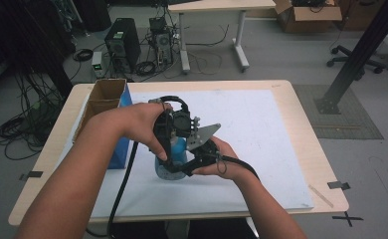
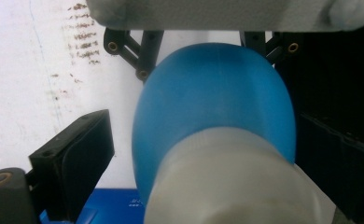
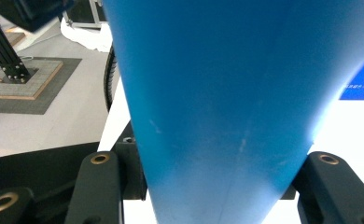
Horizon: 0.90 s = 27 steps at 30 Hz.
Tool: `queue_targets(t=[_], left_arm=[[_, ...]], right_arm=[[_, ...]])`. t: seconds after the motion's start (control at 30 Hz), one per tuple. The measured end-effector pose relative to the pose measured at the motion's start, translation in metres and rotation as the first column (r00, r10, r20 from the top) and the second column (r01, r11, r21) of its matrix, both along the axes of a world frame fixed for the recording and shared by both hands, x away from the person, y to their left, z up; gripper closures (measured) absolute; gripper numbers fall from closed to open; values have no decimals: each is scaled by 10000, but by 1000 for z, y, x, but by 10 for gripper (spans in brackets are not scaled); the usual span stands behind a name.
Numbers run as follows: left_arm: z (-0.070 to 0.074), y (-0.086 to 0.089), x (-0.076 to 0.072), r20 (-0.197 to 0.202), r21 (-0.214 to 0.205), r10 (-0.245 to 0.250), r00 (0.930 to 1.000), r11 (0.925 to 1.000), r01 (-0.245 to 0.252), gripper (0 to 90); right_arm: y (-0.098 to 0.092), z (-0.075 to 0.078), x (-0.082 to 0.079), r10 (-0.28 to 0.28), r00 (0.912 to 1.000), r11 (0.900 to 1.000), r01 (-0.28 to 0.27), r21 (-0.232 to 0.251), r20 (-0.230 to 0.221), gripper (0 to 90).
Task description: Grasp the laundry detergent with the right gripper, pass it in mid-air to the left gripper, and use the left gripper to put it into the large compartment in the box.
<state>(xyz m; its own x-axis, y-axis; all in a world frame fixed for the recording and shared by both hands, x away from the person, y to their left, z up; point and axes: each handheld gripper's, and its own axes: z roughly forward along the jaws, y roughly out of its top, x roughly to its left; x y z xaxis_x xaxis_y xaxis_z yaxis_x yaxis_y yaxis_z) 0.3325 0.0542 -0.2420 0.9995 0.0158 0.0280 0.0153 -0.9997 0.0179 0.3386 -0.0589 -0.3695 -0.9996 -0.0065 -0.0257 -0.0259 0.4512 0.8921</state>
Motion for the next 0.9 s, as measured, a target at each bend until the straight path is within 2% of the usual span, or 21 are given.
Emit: queue_targets(t=[0.23,0.7,0.8,0.87,0.9], left_arm=[[0,0,0,-24,121,-9,10000,9999,10,131],[0,0,0,-112,83,-142,9998,9999,143,217],[0,0,0,-94,88,-145,9999,9999,146,236],[0,-1,-1,-109,85,-157,9998,9998,158,250],[0,-1,-1,-109,85,-157,9998,9998,158,253]], right_arm=[[-1,1,1,-79,9999,10000,79,-40,72,451],[0,2,0,-140,9999,9999,139,-56,-60,451],[0,2,0,-144,9999,9999,145,-60,29,451],[1,2,-1,-122,9998,9999,122,-4,-125,451],[1,2,0,-108,9999,9999,108,-22,35,451]])
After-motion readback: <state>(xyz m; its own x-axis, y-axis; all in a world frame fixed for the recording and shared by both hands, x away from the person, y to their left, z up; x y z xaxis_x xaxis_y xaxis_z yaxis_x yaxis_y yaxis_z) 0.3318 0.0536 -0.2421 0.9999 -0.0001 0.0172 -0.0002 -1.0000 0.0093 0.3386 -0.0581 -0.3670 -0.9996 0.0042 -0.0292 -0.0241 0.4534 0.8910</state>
